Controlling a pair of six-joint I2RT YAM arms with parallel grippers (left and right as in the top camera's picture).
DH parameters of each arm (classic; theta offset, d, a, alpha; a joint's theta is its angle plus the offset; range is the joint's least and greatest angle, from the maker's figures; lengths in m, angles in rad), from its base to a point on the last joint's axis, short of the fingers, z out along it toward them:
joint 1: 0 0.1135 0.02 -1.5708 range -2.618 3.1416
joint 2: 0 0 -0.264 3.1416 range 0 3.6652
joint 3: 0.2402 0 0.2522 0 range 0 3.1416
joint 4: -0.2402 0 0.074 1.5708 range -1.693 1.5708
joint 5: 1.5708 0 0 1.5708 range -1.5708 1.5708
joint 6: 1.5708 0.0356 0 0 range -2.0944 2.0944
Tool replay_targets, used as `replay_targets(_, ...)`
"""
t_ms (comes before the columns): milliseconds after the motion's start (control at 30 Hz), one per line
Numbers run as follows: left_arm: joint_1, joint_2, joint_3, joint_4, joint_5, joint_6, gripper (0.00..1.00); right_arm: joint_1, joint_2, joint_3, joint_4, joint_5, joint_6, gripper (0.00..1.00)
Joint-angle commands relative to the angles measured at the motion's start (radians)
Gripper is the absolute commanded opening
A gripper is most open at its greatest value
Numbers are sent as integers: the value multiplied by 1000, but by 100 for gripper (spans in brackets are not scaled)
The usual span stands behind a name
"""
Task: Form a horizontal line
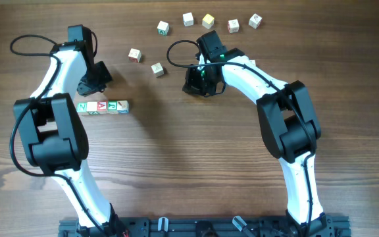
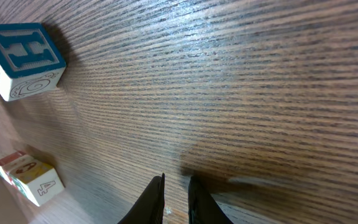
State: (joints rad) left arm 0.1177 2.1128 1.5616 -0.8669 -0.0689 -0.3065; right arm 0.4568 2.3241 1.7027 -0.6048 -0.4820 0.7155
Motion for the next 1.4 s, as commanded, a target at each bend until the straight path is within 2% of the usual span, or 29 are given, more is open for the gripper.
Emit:
replay_targets(0,4,5,9,-11,53,-16,4,-6,74,-42,-9,77,19,16)
replay_targets(133,5,5,10,3,43,-16,4,-6,74,-42,-9,77,20,16)
replay_targets(333,54,4,10,67,-126,-22,4,-6,74,-42,-10,77,20,16)
replay_targets(533,195,4,10,-55,-164,-93,4,-6,74,-42,-10,77,20,16)
replay_targets(833,306,4,8,-122,-23,-100,4,-6,74,-42,-9,77,21,16)
replay_targets(1067,288,4,7,-122,70,-91,4,-6,74,-42,-9,77,21,16)
replay_targets(1367,251,4,7,-137,80,-91,4,-6,74,-42,-9,77,21,16)
